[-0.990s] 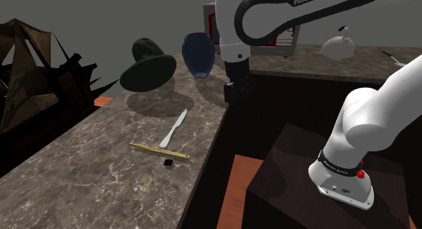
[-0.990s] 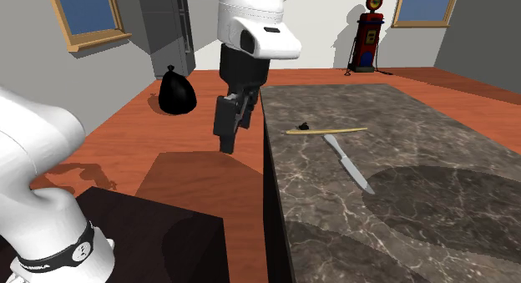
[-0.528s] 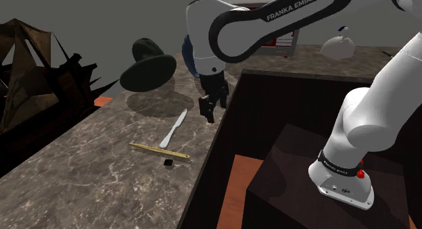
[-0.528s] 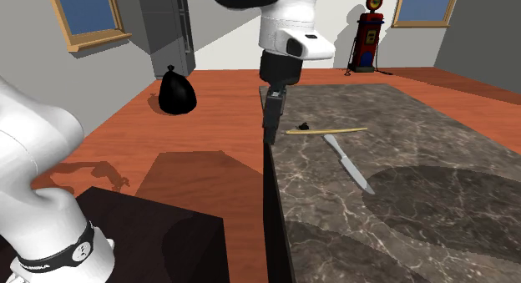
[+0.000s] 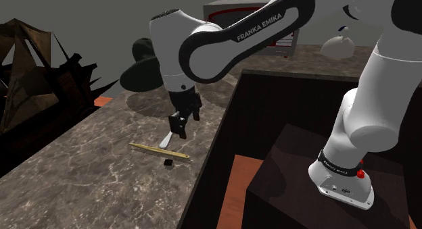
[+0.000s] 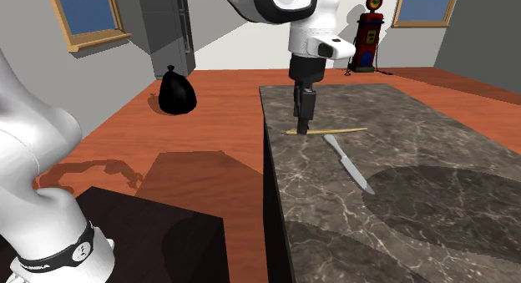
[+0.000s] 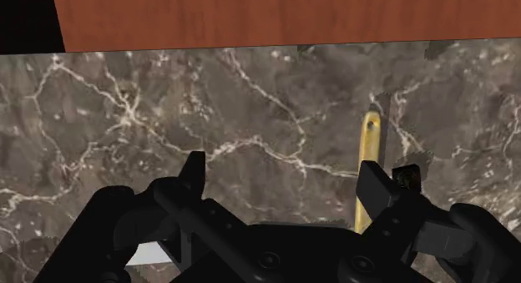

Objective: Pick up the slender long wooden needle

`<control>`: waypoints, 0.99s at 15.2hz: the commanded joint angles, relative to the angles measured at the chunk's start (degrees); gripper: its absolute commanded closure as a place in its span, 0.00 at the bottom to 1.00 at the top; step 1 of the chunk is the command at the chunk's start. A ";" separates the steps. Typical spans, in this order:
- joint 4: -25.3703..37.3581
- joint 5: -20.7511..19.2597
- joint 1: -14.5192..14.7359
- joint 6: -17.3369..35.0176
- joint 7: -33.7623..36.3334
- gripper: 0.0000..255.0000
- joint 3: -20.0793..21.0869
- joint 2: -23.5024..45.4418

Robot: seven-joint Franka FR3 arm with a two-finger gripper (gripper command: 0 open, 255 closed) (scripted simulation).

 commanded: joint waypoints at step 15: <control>10.79 -10.81 5.93 6.06 5.90 0.00 2.04 16.18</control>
